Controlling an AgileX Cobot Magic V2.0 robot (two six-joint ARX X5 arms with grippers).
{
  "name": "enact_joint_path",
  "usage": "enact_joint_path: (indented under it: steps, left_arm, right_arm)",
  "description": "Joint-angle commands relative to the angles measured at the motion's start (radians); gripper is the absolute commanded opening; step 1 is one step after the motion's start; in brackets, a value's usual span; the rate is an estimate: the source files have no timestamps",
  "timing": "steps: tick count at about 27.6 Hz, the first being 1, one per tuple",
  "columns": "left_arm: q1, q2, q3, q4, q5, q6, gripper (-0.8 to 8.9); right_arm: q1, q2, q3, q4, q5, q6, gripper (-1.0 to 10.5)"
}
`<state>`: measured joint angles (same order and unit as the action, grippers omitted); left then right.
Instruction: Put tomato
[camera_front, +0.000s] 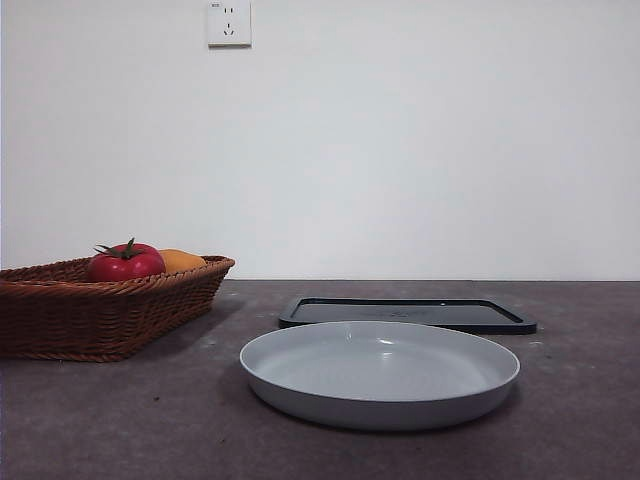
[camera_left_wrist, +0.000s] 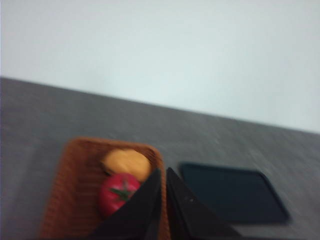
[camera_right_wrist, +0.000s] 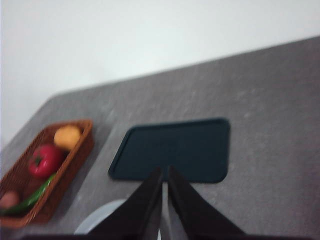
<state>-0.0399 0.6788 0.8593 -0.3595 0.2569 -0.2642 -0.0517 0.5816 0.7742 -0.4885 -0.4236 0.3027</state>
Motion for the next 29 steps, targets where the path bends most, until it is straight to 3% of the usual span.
enact_joint_path:
  steps: [1, 9, 18, 19, 21, 22, 23, 24, 25, 26, 29]
  left_arm:
    - [-0.004, 0.084, 0.074, -0.047, 0.098, 0.018, 0.16]
    - [-0.076, 0.281, 0.171, -0.143, 0.291, 0.068, 0.16]
    - [-0.125, 0.387, 0.171, -0.145, 0.301, 0.069, 0.35]
    - [-0.125, 0.387, 0.171, -0.143, 0.301, 0.069, 0.47]
    - [-0.125, 0.387, 0.171, -0.142, 0.302, 0.069, 1.84]
    - [-0.125, 0.387, 0.171, -0.142, 0.301, 0.069, 3.09]
    - [-0.125, 0.387, 0.171, -0.141, 0.302, 0.069, 4.25]
    - [-0.125, 0.387, 0.171, -0.140, 0.301, 0.069, 5.65]
    - [-0.125, 0.387, 0.171, -0.135, 0.301, 0.069, 6.49]
    - [-0.125, 0.387, 0.171, -0.125, 0.301, 0.069, 6.95]
    - [-0.125, 0.387, 0.171, -0.117, 0.301, 0.069, 6.93]
  right_arm:
    - [0.031, 0.088, 0.084, -0.050, -0.014, -0.108, 0.1]
    - [0.171, 0.298, 0.205, -0.142, -0.022, -0.203, 0.1]
    - [0.214, 0.371, 0.208, -0.140, -0.021, -0.203, 0.1]
    - [0.214, 0.371, 0.208, -0.140, -0.020, -0.203, 0.1]
    - [0.213, 0.371, 0.208, -0.140, -0.019, -0.205, 0.2]
    - [0.213, 0.371, 0.208, -0.133, -0.018, -0.206, 1.1]
    - [0.213, 0.371, 0.208, -0.129, -0.015, -0.206, 2.7]
    - [0.213, 0.371, 0.208, -0.123, -0.014, -0.205, 5.2]
    - [0.213, 0.371, 0.208, -0.115, -0.014, -0.206, 6.7]
    - [0.213, 0.371, 0.208, -0.103, -0.014, -0.206, 7.3]
    - [0.213, 0.371, 0.208, -0.065, -0.015, -0.206, 7.3]
